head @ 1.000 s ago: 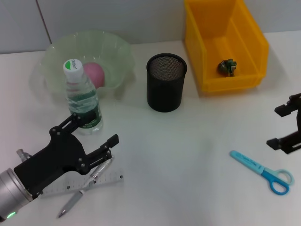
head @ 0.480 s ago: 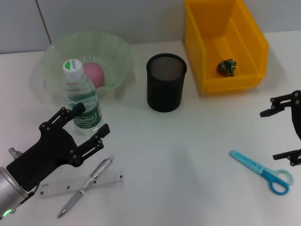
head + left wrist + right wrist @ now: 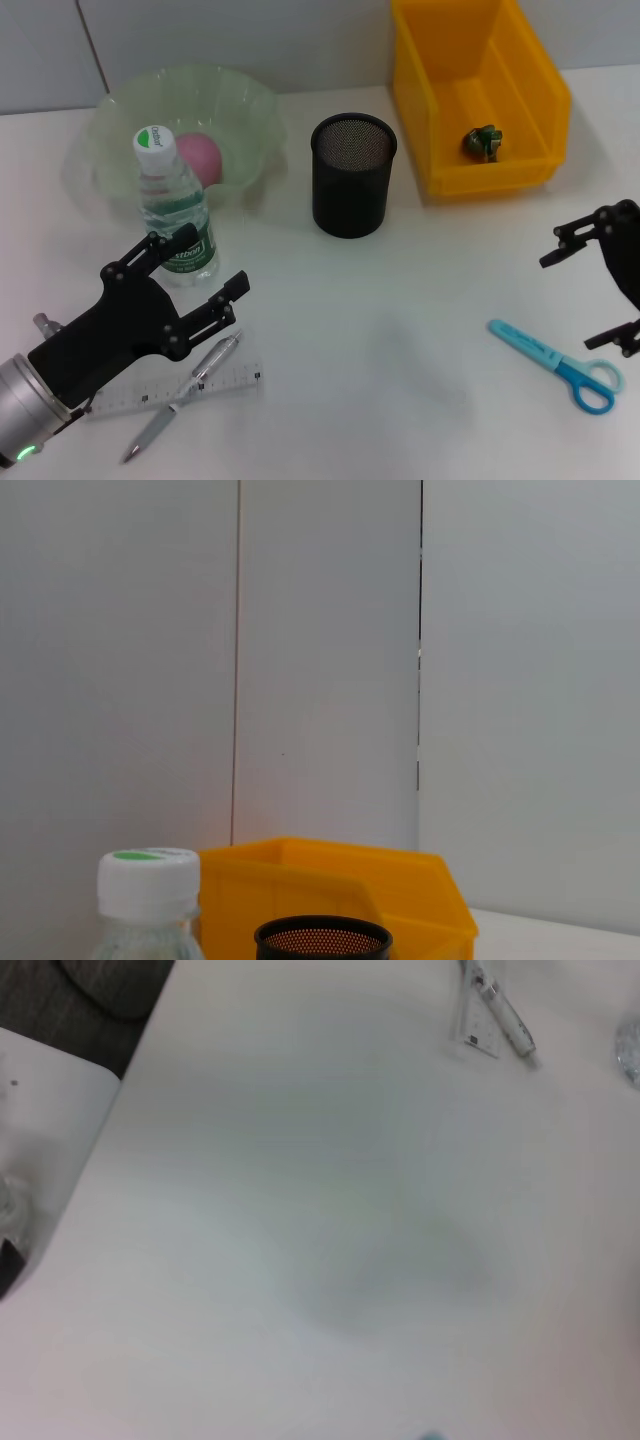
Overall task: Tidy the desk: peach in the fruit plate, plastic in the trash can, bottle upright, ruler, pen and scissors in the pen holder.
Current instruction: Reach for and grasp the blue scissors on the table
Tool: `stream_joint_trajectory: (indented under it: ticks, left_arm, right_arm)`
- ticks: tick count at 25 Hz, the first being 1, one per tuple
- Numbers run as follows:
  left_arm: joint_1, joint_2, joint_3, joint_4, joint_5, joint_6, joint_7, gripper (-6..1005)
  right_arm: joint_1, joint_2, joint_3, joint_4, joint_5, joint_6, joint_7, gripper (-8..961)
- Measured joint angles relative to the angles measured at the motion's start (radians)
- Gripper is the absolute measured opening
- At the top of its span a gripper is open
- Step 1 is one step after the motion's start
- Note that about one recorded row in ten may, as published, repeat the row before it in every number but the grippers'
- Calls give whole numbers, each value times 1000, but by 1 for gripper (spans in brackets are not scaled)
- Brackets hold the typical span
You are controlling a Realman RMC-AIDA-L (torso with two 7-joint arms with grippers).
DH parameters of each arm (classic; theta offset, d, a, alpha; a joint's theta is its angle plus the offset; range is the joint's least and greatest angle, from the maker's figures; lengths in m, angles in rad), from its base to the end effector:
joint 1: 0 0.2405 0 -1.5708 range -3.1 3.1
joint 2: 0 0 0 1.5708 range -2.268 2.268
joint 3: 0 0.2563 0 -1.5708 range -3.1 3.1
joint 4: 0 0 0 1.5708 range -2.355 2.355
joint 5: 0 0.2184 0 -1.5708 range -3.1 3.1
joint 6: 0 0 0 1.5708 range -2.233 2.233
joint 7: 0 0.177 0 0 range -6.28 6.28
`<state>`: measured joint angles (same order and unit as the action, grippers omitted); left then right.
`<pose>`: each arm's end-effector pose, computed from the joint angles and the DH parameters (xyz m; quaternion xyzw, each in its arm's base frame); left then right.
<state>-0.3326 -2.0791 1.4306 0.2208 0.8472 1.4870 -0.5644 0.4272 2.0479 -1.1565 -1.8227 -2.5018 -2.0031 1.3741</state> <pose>-0.2694 0.2855 -0.0767 -0.8675 -0.1216 -0.3852 0.2904 0.1901 0.3018 0.0654 -0.9495 -0.2119 -0.2250 0.0542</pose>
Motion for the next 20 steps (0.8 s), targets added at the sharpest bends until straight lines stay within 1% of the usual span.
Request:
stream_joint_trajectory:
  ticks: [2,4,6,9,13,17,19,20]
  left_arm:
    - [-3,0,2,-1,-1,-8,2,798]
    - [-5,0,6,-1,0,-10,3,798]
    - [-6,2,10,0,0,-11,3,798]
    - [-8,5,14,1,0,-7,-1,798]
    - [-12,3,14,0,2,-9,-1,798]
    - [-14,1,17,0,2,-11,-1,798]
    - [-17,0,23,-8,0,-28,6,798]
    - [-10,-1,20,-16,-4,-45,39,798]
  right_arm:
    - [-12,27,-25,-13,-40,18,-2,825]
    - [-33,38,-67,-35,-61,37,8,825]
    - [-41,38,-97,-60,-62,39,40,825]
    - [-43,35,-116,-88,-63,36,69,825]
    - [-37,30,-127,-101,-65,44,34,825]
    - [-49,33,-131,-102,-66,78,-58,825]
    - [-68,34,-131,-82,-65,122,-158,825]
    - [-88,33,-127,-46,-68,159,-276,825]
